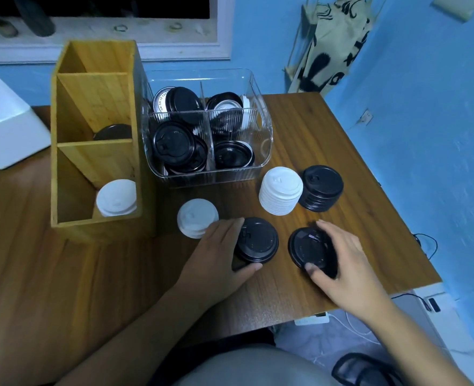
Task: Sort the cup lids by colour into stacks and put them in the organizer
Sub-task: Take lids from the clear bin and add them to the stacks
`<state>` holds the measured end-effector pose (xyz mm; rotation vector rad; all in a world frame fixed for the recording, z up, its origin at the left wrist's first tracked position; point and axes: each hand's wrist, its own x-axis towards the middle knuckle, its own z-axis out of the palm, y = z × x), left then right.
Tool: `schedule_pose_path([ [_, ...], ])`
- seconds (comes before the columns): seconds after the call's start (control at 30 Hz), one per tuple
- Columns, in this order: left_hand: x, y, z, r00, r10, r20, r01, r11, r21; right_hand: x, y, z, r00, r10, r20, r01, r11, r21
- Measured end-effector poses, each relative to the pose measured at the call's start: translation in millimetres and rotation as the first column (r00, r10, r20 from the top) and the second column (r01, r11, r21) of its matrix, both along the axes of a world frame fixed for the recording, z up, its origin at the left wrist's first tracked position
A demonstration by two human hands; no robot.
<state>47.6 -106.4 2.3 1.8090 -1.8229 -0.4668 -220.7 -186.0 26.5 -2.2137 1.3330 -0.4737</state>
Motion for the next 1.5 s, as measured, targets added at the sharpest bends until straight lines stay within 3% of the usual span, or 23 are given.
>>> schedule_pose_path([
  [0.1, -1, 0, 0, 1.0, -0.008, -0.008, 0.008, 1.0, -0.005, 11, 4, -5, 0.986, -0.152, -0.075, 0.144, 0.985, -0.099],
  [0.3, 2, 2, -3, 0.999, -0.015, -0.042, 0.014, 1.0, -0.025, 10, 2, -3, 0.995, 0.09, 0.036, -0.092, 0.994, 0.061],
  [0.47, 2, 1, -3, 0.996, 0.002, -0.089, -0.008, 0.997, -0.076, 15, 4, -7, 0.999, -0.032, -0.01, 0.032, 0.999, -0.033],
  [0.8, 4, 1, -4, 0.997, -0.004, -0.08, -0.003, 0.996, -0.088, 17, 4, 1, 0.994, -0.02, 0.106, 0.029, 0.996, -0.087],
  [0.93, 4, 1, -4, 0.993, 0.001, -0.12, -0.01, 0.997, -0.077, 35, 0, 13, 0.975, 0.152, 0.163, -0.137, 0.985, -0.101],
  [1.1, 4, 0, -5, 0.992, -0.001, -0.13, -0.011, 0.995, -0.095, 61, -13, 18, 0.921, 0.38, 0.084, -0.373, 0.924, -0.086],
  [1.5, 4, 0, -12, 0.987, 0.027, -0.157, -0.035, 0.998, -0.046, 90, -41, 14, 0.844, 0.529, -0.088, -0.529, 0.848, 0.02],
])
